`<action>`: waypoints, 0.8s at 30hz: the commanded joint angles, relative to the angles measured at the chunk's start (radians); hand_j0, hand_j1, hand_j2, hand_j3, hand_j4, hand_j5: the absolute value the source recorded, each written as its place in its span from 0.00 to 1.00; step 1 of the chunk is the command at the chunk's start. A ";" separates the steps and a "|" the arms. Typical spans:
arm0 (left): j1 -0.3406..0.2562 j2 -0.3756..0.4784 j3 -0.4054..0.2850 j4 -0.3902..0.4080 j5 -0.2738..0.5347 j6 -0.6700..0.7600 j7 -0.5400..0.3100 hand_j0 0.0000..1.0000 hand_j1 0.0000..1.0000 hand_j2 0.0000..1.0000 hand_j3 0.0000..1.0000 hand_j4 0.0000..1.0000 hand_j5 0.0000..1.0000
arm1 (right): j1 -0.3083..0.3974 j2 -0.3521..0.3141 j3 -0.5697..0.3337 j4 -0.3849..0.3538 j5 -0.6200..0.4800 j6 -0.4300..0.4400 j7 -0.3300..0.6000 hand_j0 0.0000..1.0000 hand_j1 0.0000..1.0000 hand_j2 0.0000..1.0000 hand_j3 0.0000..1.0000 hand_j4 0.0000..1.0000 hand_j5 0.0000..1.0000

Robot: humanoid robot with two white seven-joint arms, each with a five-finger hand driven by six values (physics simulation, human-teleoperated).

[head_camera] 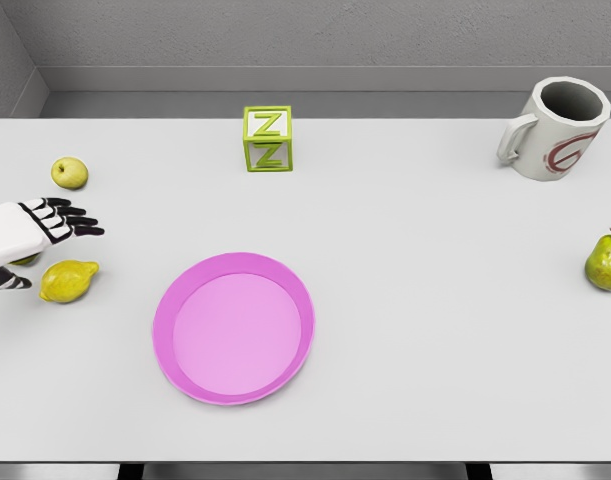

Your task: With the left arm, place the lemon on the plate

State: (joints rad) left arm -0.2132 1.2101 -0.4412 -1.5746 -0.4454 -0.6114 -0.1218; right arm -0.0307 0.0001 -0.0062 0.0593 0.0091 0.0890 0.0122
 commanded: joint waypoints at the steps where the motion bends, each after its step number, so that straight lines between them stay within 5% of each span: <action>1: 0.000 0.000 -0.002 0.001 0.014 0.001 0.001 1.00 1.00 1.00 1.00 1.00 1.00 | 0.000 0.000 0.000 0.001 0.000 0.000 0.002 1.00 1.00 1.00 1.00 1.00 1.00; 24: 0.012 -0.050 -0.056 0.057 -0.001 0.001 -0.006 1.00 1.00 1.00 1.00 1.00 1.00 | 0.000 0.000 0.000 0.001 0.000 0.000 0.000 1.00 1.00 1.00 1.00 1.00 1.00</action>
State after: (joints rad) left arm -0.2009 1.1776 -0.4956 -1.5299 -0.4474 -0.6114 -0.1278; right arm -0.0292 0.0001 -0.0064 0.0593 0.0091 0.0890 0.0122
